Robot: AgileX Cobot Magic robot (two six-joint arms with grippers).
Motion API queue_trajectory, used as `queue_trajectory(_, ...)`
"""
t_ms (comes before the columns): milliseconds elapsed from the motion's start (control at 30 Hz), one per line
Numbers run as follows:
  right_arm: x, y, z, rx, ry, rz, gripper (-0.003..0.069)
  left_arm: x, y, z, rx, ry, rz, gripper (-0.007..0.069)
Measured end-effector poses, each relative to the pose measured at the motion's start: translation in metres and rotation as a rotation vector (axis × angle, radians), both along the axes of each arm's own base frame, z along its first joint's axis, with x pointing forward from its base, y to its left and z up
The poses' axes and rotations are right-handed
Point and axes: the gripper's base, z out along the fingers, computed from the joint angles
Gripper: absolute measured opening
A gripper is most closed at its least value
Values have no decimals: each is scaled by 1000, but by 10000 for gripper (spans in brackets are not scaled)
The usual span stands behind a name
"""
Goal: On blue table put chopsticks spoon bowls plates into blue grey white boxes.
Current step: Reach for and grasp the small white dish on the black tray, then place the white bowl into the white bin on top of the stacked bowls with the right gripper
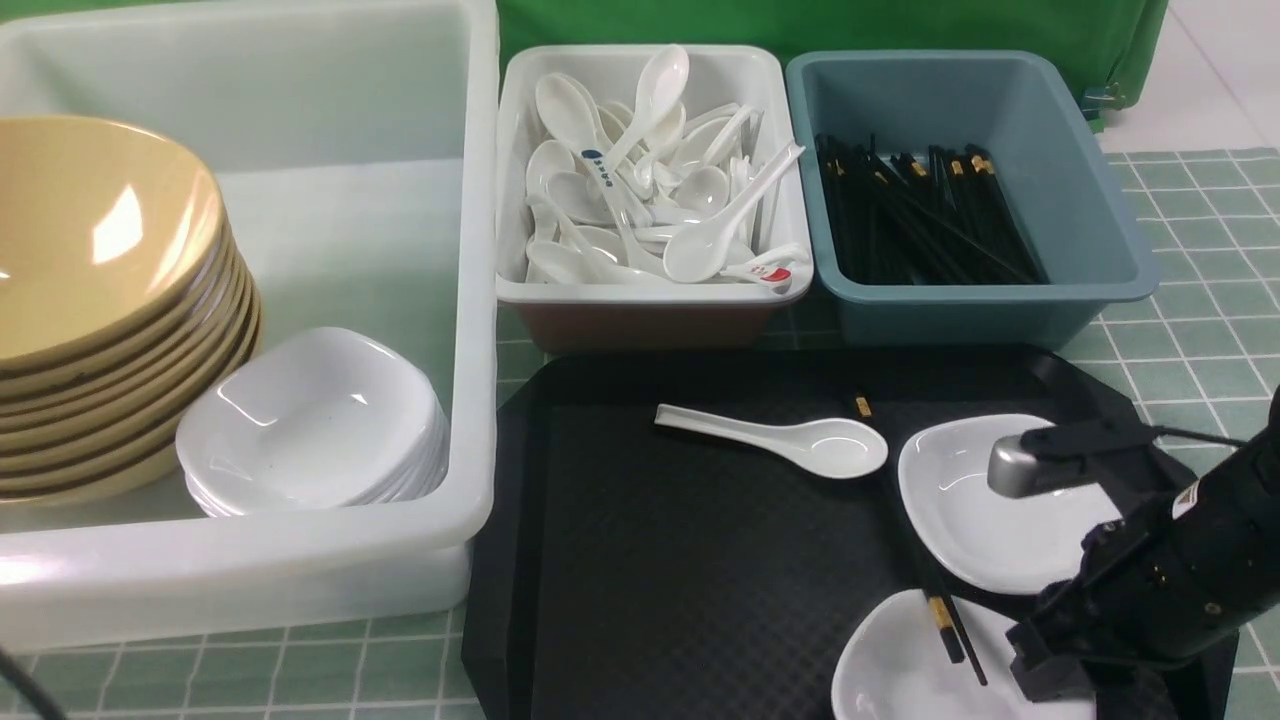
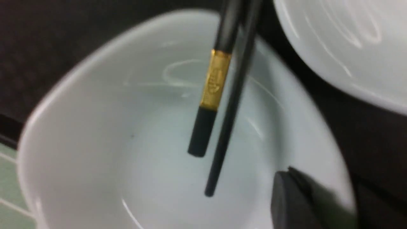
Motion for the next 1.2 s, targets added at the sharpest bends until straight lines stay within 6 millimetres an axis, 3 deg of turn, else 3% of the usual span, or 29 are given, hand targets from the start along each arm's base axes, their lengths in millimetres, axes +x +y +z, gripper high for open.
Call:
queue_trajectory(200, -6, -10, 33, -96, -18, 68, 153, -10, 4, -13, -32, -144, 39, 4)
queue_trajectory(400, -11, -30, 93, -300, -93, 88, 86, -13, 3, -13, -11, -207, 23, 4)
queue_trajectory(500, -4, -27, 120, -260, -185, 47, 85, -13, 2, -12, -12, -217, 14, 4)
queue_trajectory(633, 9, 43, 161, 194, -485, 171, 85, -13, 0, -10, -36, -238, -7, 4)
queue_trajectory(667, 9, 47, 164, 216, -503, 177, 85, -13, 0, -10, -37, -240, -9, 4)
queue_trajectory(700, 12, 82, 172, 357, -620, 213, 85, -13, -1, -10, -45, -250, -16, 4)
queue_trajectory(800, 17, 146, 177, 484, -840, 258, 85, -12, -1, -9, -52, -254, -21, 4)
queue_trajectory(833, 19, 152, 175, 485, -849, 261, 85, -12, -1, -9, -52, -254, -21, 4)
queue_trajectory(900, 25, 202, 166, 504, -966, 309, 85, -12, -1, -9, -56, -254, -22, 4)
queue_trajectory(1033, 39, 256, 140, 479, -1020, 389, 85, -12, -1, -10, -59, -253, -22, 4)
queue_trajectory(1133, 50, 277, 116, 445, -1000, 435, 108, -13, -1, -10, -59, -250, -19, 4)
queue_trajectory(1200, 53, 281, 109, 433, -991, 447, 135, -13, -1, -10, -61, -246, -15, 4)
